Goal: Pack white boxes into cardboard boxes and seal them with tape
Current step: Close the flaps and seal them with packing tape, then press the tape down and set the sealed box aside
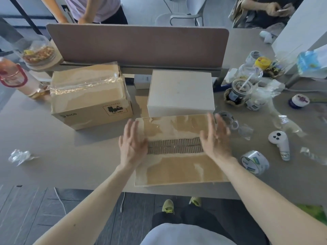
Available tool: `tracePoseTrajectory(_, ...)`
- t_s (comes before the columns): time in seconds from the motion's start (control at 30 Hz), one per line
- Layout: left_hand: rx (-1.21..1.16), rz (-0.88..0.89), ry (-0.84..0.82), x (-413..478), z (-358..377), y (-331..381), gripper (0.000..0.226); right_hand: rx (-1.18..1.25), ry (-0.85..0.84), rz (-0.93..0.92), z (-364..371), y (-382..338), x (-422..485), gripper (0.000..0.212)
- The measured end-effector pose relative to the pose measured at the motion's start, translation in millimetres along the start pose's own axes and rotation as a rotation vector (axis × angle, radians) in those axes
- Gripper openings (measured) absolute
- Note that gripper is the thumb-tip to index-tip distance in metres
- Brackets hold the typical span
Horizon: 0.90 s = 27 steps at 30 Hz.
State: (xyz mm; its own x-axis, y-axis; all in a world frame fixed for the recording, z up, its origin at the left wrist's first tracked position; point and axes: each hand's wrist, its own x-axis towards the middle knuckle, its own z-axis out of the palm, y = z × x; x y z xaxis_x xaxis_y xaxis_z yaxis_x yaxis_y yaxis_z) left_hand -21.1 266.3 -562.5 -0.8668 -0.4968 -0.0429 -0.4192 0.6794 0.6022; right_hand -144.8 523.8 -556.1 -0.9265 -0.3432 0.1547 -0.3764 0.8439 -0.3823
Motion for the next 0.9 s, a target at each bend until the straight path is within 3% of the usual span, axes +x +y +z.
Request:
tracePoseTrajectory(0.07,0.130,0.270,-0.133,-13.0,6.4,29.9,0.061,0.079,-0.175,-0.204,7.0,-38.0,-15.5,0.065)
tracePoseTrajectory(0.13,0.264,0.393,-0.298,-25.5,25.9,38.6,0.055,-0.001,-0.387,-0.271,21.9,-64.9,-35.4,0.061)
tracePoseTrajectory(0.17,0.319,0.407,-0.318,-28.1,30.5,36.4,0.055,-0.057,-0.412,-0.293,27.0,-67.0,-40.1,0.060)
tracePoseTrajectory(0.37,0.364,0.282,-0.256,-23.0,16.2,-3.4,0.061,-0.252,-0.481,-0.147,5.7,0.5,-35.7,0.064)
tracePoseTrajectory(0.53,0.075,0.157,-0.222,-26.4,19.2,-8.6,0.064,-0.044,-0.516,0.073,-6.8,30.7,-34.8,0.073)
tracePoseTrajectory(0.73,0.051,0.122,-0.281,-31.6,8.7,6.0,0.102,0.064,-0.512,0.006,-18.8,22.4,-38.0,0.071)
tracePoseTrajectory(0.9,0.044,0.077,-0.298,-32.9,6.7,15.3,0.105,0.006,-0.572,-0.019,-24.5,17.6,-28.1,0.096)
